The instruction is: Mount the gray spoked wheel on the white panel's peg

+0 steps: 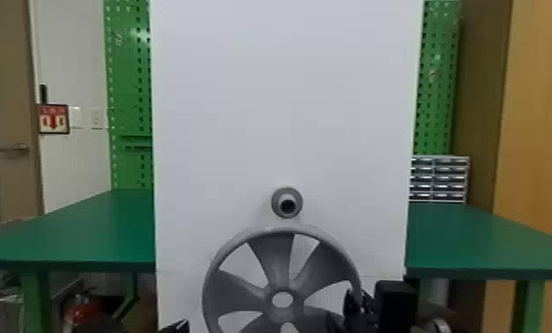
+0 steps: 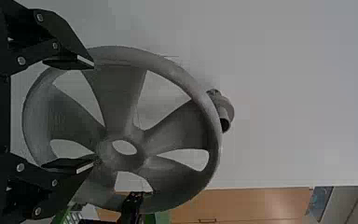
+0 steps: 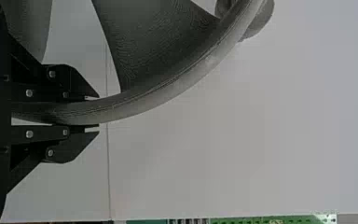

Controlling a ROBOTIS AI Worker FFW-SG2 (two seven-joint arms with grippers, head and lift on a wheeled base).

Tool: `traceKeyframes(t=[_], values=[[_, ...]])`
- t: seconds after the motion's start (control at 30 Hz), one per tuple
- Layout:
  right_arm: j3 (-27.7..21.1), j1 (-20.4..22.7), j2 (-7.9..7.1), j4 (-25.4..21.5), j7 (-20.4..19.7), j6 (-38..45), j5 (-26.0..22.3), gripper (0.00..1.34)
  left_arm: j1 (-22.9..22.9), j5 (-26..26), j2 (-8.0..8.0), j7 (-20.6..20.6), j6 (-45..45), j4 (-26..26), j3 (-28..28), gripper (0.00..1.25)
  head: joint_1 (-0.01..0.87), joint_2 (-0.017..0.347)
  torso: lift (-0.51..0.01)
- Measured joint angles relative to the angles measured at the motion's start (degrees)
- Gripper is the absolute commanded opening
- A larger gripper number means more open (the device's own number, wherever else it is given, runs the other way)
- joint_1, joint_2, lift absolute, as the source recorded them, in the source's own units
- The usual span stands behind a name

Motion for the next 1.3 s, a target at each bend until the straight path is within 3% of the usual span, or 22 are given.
traceKeyframes(t=[0.2,0.53,0.7,1.3], values=[[1.43,-1.41,-0.2,-5.16,-3.91,6.12,-1.31,0.25,0.0,0.0,0.13,0.0,0.0,0.0,-0.12,0.75,0.123,-0.008,-0.401],[2.33,-3.6,-0.24,-11.03,-6.87,13.07,-3.83,0.25,0.0,-0.04,0.28,0.0,0.0,0.0,-0.17,0.75,0.123,-0.008,-0.401],[1.99,-4.74,0.26,-14.15,-7.53,16.97,-4.52,0.25,0.0,-0.03,0.34,0.0,0.01,0.0,-0.18,0.75,0.123,-0.008,-0.401],[-1.39,-8.08,-0.03,-20.17,-9.01,24.7,-7.95,0.25,0.02,-0.24,0.5,0.0,0.09,-0.03,-0.53,0.75,0.123,-0.008,-0.401]])
